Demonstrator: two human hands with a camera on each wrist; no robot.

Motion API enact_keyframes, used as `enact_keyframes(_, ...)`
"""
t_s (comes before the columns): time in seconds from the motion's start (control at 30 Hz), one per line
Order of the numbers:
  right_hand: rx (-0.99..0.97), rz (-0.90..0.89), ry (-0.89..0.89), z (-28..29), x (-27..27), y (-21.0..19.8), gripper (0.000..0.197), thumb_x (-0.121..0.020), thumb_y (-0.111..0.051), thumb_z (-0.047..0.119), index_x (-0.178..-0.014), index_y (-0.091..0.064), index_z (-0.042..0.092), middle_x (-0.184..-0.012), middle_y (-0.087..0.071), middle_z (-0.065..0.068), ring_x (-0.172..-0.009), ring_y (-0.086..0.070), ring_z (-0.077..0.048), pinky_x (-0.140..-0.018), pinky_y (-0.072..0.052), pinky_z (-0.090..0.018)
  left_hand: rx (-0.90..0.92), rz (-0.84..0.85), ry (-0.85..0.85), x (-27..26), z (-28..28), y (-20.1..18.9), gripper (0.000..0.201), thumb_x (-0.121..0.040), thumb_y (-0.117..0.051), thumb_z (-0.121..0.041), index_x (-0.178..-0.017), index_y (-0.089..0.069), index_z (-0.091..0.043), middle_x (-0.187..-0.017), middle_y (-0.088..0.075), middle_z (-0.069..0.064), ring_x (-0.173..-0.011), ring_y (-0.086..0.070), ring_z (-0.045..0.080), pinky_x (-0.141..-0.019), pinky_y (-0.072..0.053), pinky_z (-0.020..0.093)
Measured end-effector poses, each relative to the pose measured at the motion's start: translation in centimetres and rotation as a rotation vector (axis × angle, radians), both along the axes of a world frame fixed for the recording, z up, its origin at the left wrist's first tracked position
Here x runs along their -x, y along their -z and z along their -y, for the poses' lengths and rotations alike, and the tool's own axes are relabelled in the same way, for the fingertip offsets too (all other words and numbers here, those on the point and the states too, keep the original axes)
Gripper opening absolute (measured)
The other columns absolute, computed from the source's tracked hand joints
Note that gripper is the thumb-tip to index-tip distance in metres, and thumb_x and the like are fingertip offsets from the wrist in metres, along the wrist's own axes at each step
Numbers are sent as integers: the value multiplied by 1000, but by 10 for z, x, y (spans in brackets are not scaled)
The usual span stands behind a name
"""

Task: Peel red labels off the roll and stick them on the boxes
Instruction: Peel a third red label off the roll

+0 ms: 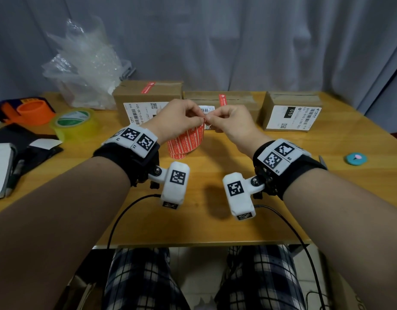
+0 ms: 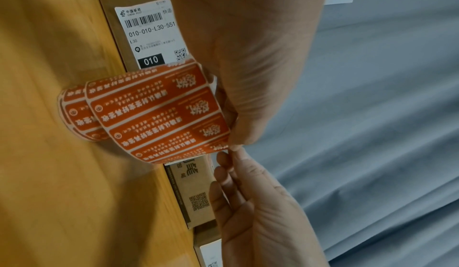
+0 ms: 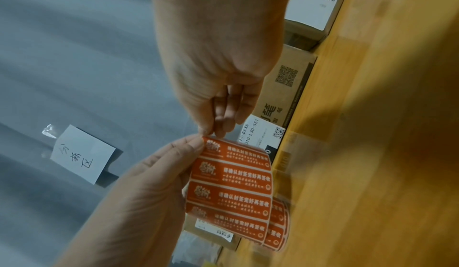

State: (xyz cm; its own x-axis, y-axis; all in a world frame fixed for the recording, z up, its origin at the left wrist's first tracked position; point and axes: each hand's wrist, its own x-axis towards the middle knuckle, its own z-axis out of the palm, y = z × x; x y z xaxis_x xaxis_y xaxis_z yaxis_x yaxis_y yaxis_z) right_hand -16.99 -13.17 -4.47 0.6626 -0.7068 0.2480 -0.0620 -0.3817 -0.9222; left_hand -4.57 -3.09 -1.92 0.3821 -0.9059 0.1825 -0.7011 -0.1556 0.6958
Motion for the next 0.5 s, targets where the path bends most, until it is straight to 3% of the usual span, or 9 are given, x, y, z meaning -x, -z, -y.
enact_keyframes(0.1, -4, -1, 8, -1, -1, 1, 12, -85, -66, 13, -74, -67, 16, -71, -64, 2, -62, -56, -6, -60, -48, -18, -31, 56, -33, 2, 2, 3, 10, -83, -64, -33, -73, -62, -34, -77, -62, -18, -86, -61, 11, -97, -43, 52)
enact_keyframes(0.23, 3, -6, 9, -4, -2, 0, 16, -86, -64, 11, -72, -65, 18, -73, -64, 4, -65, -58, -6, -62, -50, -19, -29, 69, -62, 4, 2, 2, 15, -85, -62, -33, -70, -59, -36, -78, -59, -21, -92, -60, 14, -98, -41, 54)
enact_keyframes(0.33, 10, -2, 12, -4, -2, 0, 18, -86, -64, 10, -70, -65, 19, -71, -64, 5, -65, -58, -5, -63, -49, -18, -13, 28, -40, 4, 0, 3, 6, -85, -63, -31, -79, -61, -31, -80, -61, -17, -87, -60, 10, -96, -45, 51)
enact_keyframes(0.5, 20, -20, 0, -7, -4, 0, 18, -87, -63, 11, -69, -63, 15, -71, -62, 0, -66, -57, -10, -64, -50, -22, 52, -7, -66, 4, -1, 5, 20, -80, -64, -36, -77, -45, -33, -77, -69, -10, -85, -68, 15, -94, -45, 54)
